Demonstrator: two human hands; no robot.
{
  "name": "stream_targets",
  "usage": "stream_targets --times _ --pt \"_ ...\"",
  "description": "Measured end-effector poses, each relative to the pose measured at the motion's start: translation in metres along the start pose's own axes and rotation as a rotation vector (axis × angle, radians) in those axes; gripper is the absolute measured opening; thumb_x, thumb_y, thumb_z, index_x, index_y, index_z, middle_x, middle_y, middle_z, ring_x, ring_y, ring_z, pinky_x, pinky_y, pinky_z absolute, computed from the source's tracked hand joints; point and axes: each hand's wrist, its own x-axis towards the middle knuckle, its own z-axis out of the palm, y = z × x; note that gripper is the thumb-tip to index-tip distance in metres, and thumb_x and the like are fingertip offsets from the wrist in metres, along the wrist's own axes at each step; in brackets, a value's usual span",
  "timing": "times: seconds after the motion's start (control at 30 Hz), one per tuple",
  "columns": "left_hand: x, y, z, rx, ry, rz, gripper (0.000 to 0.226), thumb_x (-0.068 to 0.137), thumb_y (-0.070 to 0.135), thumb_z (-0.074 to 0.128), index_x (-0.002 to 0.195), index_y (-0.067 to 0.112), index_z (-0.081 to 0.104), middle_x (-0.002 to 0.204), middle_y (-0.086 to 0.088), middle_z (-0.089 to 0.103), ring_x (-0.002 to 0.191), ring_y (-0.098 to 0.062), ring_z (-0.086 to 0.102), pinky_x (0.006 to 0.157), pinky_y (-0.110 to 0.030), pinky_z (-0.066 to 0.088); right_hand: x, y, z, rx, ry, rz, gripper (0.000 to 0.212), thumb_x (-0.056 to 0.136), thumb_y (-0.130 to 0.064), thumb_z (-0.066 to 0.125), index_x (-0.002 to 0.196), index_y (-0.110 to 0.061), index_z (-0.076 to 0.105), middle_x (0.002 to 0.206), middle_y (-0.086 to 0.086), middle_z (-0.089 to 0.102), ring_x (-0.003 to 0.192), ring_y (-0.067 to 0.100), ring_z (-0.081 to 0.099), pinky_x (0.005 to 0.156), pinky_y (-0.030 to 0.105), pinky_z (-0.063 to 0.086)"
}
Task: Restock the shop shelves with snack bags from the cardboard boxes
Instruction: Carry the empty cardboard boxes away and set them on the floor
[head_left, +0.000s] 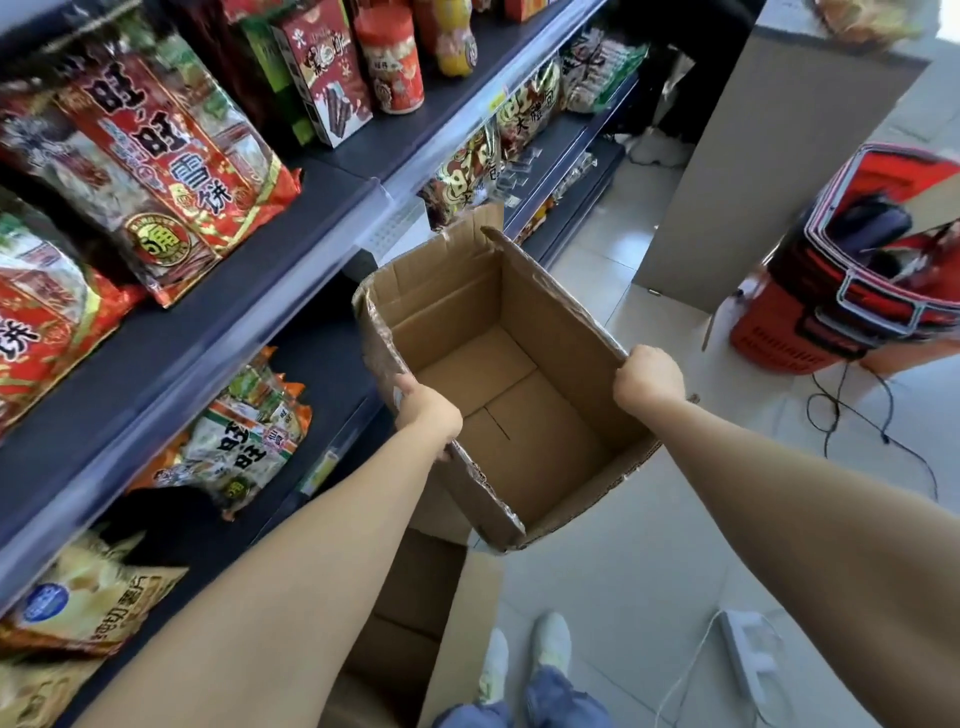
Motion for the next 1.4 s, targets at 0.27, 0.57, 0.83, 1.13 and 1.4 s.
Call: stream_targets --times 0.27,0.57,0.83,1.13,1.4 --pt "-0.031 0.031 -0.004 0.21 0.036 0.218 0.08 0.094 0.003 0.045 0.153 0.021 -0.007 0.146 -0.016 0.04 0.127 -0.032 0.047 0.087 -0.036 0.05 -0.03 0.056 -0.004 0.154 0.038 0.249 0.025 0.092 -0.013 0.055 0.112 0.001 0.06 0.115 0.019 0.061 0.106 0.036 0.06 0.086 0.035 0.049" --pt "-0.082 0.123 0.051 0.432 -0.048 0.531 0.075 0.093 0.007 0.04 0.153 0.021 -0.003 0.144 -0.016 0.042 0.124 -0.039 0.048 0.098 -0.046 0.047 -0.032 0.158 -0.06 0.427 0.214 0.481 0.04 0.091 -0.021 0.058 0.125 -0.005 0.045 0.121 0.017 0.056 0.11 0.034 0.056 0.094 0.047 0.049" --pt "-0.161 0.218 0.156 0.401 -0.144 0.692 0.075 0.093 0.003 0.039 0.153 0.024 0.0 0.15 -0.012 0.036 0.125 -0.039 0.048 0.096 -0.046 0.05 -0.012 0.279 -0.133 0.499 0.365 0.633 0.033 0.096 -0.017 0.048 0.128 -0.008 0.042 0.125 0.015 0.054 0.111 0.033 0.055 0.093 0.043 0.046" --pt "-0.223 0.31 0.261 0.339 -0.303 0.82 0.081 0.085 -0.003 0.034 0.151 0.033 0.004 0.145 -0.01 0.04 0.105 -0.041 0.058 0.067 -0.05 0.06 0.014 0.394 -0.198 0.48 0.42 0.753 0.039 0.094 -0.008 0.041 0.133 -0.002 0.037 0.135 0.019 0.046 0.122 0.037 0.048 0.101 0.044 0.041" --pt "-0.261 0.397 0.327 0.479 -0.392 0.995 0.072 0.086 0.0 0.036 0.149 0.028 0.014 0.136 -0.013 0.049 0.1 -0.045 0.061 0.072 -0.047 0.059 0.032 0.457 -0.234 0.551 0.491 0.914 0.036 0.095 -0.006 0.043 0.131 -0.002 0.042 0.13 0.018 0.051 0.115 0.034 0.055 0.096 0.041 0.05"
